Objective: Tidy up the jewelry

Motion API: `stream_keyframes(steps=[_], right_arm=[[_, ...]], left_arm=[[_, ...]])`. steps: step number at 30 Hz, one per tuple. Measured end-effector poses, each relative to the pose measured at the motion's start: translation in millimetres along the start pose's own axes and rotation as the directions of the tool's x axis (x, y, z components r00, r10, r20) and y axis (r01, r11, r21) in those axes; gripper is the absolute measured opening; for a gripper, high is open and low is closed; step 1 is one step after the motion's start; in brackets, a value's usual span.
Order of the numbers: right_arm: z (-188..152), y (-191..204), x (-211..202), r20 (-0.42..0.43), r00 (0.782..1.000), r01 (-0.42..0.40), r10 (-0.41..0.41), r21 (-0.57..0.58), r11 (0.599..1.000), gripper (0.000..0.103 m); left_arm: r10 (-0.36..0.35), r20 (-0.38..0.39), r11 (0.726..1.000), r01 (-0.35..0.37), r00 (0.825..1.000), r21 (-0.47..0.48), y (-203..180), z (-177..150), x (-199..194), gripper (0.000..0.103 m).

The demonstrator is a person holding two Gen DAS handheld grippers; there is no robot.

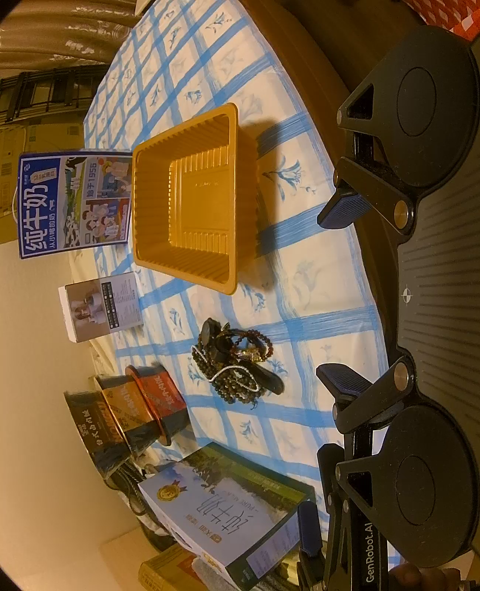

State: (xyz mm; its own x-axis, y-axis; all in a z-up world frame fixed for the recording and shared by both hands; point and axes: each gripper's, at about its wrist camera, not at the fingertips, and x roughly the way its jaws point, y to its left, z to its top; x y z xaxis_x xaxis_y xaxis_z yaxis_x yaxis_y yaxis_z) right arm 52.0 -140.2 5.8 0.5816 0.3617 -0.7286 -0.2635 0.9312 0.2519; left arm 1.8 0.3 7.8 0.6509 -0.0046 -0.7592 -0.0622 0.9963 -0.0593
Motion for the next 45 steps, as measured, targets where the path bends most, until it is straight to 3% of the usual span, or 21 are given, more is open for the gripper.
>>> stream_keyframes(steps=[10, 17, 22, 29, 36, 43, 45], right_arm=[[-1, -1, 0, 0.004, 1.000, 0.002, -0.002, -0.001, 1.000, 0.080], [2, -11, 5, 0.062, 0.996, 0.060, -0.060, 0.000, 0.998, 0.080], [4, -40, 12, 0.112, 0.987, 0.105, -0.113, 0.074, 0.992, 0.080], [12, -85, 28, 0.210, 0.953, 0.179, -0.220, 0.196, 0.964, 0.079], [19, -118, 47, 0.309, 0.898, 0.217, -0.311, 0.304, 0.928, 0.079], [21, -146, 72, 0.358, 0.866, 0.203, -0.348, 0.385, 0.900, 0.079], [23, -150, 81, 0.367, 0.862, 0.200, -0.351, 0.391, 0.899, 0.065]], left_arm=[[0.000, 0.002, 1.000, 0.000, 1.000, -0.001, 0, 0, 0, 0.090], [0.016, 0.015, 1.000, -0.016, 1.000, -0.001, 1, 11, 2, 0.090], [0.033, 0.025, 0.999, -0.032, 0.999, -0.015, 7, 20, 18, 0.090], [0.048, 0.047, 0.999, -0.048, 0.998, 0.005, 16, 25, 50, 0.090], [0.060, 0.067, 0.998, -0.061, 0.996, 0.010, 20, 38, 80, 0.090], [0.055, 0.075, 0.998, -0.055, 0.996, 0.001, 24, 51, 105, 0.090], [0.049, 0.068, 0.999, -0.049, 0.996, -0.001, 25, 53, 113, 0.090]])
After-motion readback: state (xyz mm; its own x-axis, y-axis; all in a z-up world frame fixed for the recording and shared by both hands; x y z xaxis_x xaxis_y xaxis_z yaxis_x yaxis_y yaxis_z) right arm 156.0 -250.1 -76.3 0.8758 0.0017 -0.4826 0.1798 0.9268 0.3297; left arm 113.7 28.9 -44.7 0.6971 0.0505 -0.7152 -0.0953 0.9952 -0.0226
